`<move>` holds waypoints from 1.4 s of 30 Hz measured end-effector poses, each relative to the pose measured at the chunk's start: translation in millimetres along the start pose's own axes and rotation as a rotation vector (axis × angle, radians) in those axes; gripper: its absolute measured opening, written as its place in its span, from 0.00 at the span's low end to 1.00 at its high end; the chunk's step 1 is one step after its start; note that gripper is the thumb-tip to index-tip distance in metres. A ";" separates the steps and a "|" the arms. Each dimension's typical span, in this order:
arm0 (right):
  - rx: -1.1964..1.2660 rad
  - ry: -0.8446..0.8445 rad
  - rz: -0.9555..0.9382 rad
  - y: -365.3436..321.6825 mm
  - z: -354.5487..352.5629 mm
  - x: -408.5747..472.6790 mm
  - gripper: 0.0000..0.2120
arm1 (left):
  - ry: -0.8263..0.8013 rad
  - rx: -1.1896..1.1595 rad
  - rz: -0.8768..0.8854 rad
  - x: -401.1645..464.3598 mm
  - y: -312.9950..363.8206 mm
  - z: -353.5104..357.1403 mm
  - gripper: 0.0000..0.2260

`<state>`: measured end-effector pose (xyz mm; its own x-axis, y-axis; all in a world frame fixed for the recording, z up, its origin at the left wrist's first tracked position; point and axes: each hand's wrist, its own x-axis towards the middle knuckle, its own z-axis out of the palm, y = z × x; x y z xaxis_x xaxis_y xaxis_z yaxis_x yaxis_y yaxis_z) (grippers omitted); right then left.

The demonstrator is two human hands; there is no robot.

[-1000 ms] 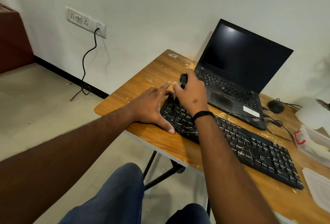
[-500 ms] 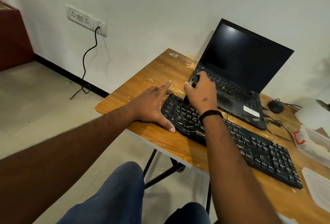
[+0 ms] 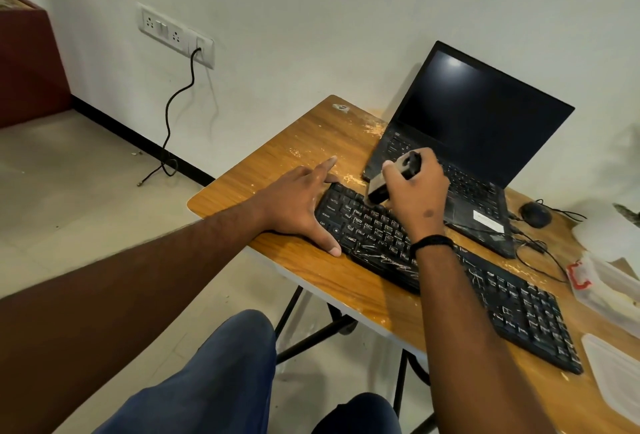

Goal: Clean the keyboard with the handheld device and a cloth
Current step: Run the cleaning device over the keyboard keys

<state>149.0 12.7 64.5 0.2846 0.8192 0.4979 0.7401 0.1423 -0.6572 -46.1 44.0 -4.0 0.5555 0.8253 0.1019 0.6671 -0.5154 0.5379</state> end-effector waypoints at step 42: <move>-0.027 -0.305 -0.001 -20.6 11.9 -14.3 0.08 | -0.002 0.008 -0.002 4.4 -8.5 4.1 0.70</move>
<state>122.4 4.7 64.2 0.0910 0.9486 0.3033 0.7573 0.1319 -0.6397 -47.3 51.0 -11.5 0.5553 0.8257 0.0990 0.6723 -0.5158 0.5310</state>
